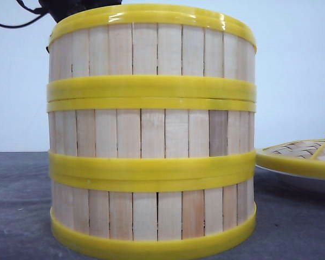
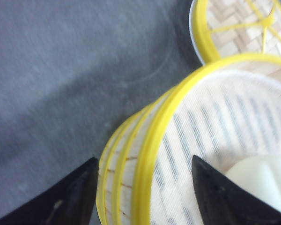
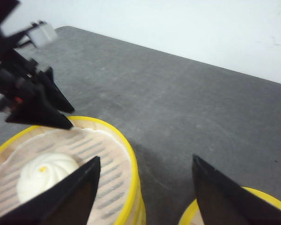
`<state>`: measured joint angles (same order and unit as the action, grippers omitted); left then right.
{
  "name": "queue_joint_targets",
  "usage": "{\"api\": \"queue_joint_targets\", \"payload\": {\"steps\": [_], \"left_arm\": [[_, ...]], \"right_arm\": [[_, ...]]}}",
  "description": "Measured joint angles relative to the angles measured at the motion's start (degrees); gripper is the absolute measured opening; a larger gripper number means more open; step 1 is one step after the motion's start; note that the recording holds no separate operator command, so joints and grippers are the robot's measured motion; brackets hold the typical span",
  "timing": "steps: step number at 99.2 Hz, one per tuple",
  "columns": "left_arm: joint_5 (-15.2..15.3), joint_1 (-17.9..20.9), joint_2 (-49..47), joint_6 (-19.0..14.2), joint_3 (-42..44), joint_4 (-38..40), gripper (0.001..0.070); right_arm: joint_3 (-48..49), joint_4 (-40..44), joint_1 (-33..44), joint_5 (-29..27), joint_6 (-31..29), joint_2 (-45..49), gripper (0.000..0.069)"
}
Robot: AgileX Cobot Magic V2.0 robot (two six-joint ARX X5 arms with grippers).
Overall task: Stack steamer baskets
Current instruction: 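Open the left gripper and withdraw it from the stack, then grasp the woven bamboo lid on the white plate with the right gripper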
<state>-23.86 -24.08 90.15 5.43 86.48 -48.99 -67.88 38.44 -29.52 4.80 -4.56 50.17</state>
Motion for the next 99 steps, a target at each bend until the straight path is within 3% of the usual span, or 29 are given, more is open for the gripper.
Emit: {"api": "queue_joint_targets", "payload": {"steps": [10,17,26,35,46,73,99], "left_arm": [[0.22,0.92,-4.5,-0.57,-0.04,3.19,0.0381],[1.95,1.49,-8.68,-1.01,-0.02,5.53,0.0381],[6.58,1.62,-14.58,-1.49,0.0,7.21,0.0381],[11.69,1.55,-19.39,-1.68,0.0,7.17,0.0381],[14.62,1.57,-24.44,-1.79,0.0,6.67,0.0381],[15.15,1.55,-36.06,-1.81,0.04,4.09,0.0381],[15.15,1.46,-39.43,-1.81,0.04,-2.84,0.0381]], "right_arm": [[0.0,1.2,0.04,-2.54,-0.22,0.0,0.0385],[0.0,2.64,0.74,-4.2,-0.48,0.17,0.042],[0.0,5.07,2.16,-4.94,-1.33,1.05,0.0485],[0.0,7.02,4.31,-5.01,-1.7,2.91,0.0508],[0.0,8.37,7.34,-5.03,-1.77,5.7,0.0515],[0.0,15.96,16.11,-4.83,-1.7,16.22,0.0513],[0.0,17.4,19.98,-2.51,-1.62,25.99,0.0416]]}}
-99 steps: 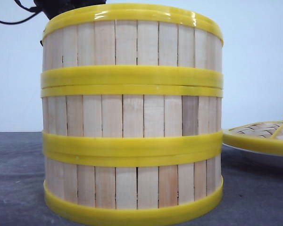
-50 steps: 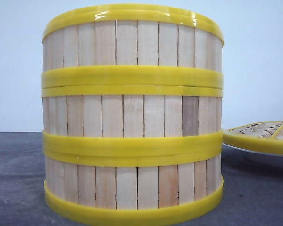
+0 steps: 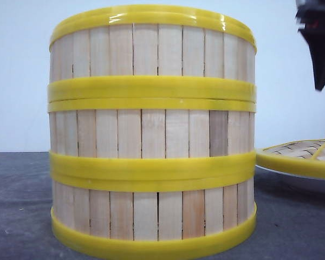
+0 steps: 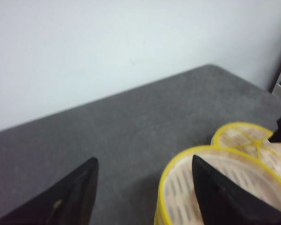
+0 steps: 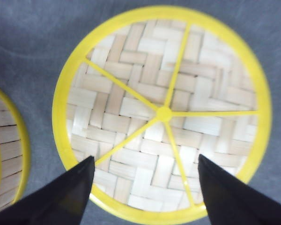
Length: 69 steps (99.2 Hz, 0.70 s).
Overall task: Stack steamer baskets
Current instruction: 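Grasp the woven bamboo lid on the white plate with the right gripper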
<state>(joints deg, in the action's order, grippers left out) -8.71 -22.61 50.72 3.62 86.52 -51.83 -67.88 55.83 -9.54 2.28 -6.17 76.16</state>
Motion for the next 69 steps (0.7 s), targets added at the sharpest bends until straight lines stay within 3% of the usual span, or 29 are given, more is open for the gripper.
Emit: {"api": "queue_joint_targets", "payload": {"steps": [41,69], "left_arm": [[0.02,-0.02,-0.59,-0.04,-0.02,-2.01,0.0381],[0.04,-0.02,-0.48,-0.04,-0.02,-2.01,0.0381]], "right_arm": [[0.0,-3.15,0.11,-1.57,0.22,7.48,0.0271],[0.0,-4.42,1.05,-2.54,0.31,9.73,0.0254]]}}
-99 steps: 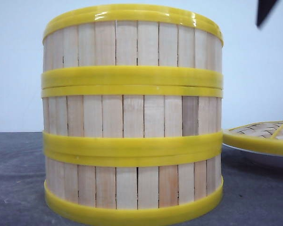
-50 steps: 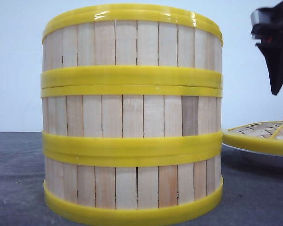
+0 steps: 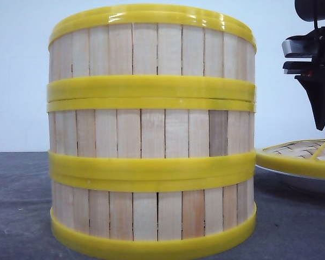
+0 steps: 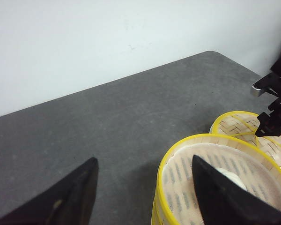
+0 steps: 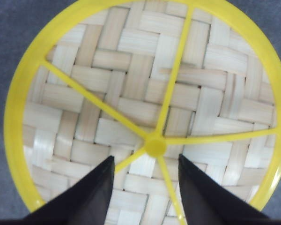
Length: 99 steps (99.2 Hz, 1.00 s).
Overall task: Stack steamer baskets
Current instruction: 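Grasp the woven bamboo lid on the white plate with the right gripper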
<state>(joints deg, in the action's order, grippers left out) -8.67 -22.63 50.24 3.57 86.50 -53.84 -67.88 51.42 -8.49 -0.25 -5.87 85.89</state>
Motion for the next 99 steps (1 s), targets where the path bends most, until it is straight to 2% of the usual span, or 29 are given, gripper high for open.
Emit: {"api": "queue_joint_targets", "payload": {"steps": [26,45,74,89,99], "left_arm": [[-0.02,0.0,-0.02,0.0,0.0,0.0,0.0381],[-0.02,0.0,-0.02,0.0,0.0,0.04,0.0381],[-0.02,0.0,-0.02,0.0,0.0,0.04,0.0381],[-0.02,0.0,-0.02,0.0,0.0,0.04,0.0381],[-0.02,0.0,-0.02,0.0,0.0,0.04,0.0381]], "right_arm": [[0.0,-1.07,2.01,0.11,0.0,0.09,0.0183],[-0.02,-0.79,2.58,2.16,0.0,1.14,0.0178],[0.0,-1.01,2.51,2.21,-0.02,3.52,0.0174],[-0.11,-2.05,2.51,2.16,0.0,3.52,0.0086],[-0.13,-2.12,2.49,2.14,0.0,3.52,0.0065]]}}
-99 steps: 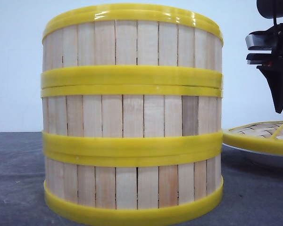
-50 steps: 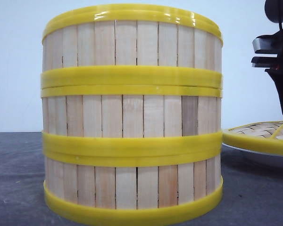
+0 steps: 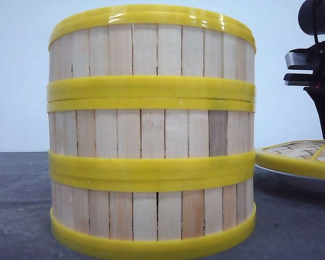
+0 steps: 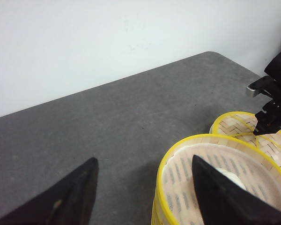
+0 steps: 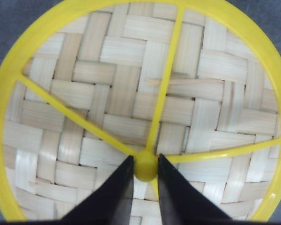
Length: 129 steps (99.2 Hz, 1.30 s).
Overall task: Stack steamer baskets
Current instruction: 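Grasp the woven bamboo lid on the white plate with the right gripper, then lift the lid off the plate and carry it above the stack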
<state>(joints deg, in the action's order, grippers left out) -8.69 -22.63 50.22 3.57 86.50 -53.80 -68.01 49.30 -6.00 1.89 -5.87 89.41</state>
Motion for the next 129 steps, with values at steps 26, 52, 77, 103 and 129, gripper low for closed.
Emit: {"api": "queue_joint_targets", "payload": {"steps": [26,52,77,103,129], "left_arm": [[0.0,0.0,0.0,0.0,0.0,0.02,0.0381],[0.0,0.0,0.0,0.0,0.0,0.07,0.0381],[0.0,0.0,0.0,0.0,0.0,0.24,0.0381],[0.0,0.0,0.0,0.0,0.0,0.26,0.0381],[0.0,0.0,0.02,0.0,0.0,0.26,0.0381]], "right_arm": [[0.0,-0.11,0.02,0.02,0.0,0.0,0.0056],[-1.81,2.21,0.02,0.0,0.07,-0.17,0.0055],[-12.24,8.9,-0.09,0.0,1.2,-4.81,0.0055],[-28.41,19.8,-4.15,0.87,3.39,-5.92,0.0055],[-40.46,22.45,-13.77,7.04,3.96,-6.62,0.0055]]}}
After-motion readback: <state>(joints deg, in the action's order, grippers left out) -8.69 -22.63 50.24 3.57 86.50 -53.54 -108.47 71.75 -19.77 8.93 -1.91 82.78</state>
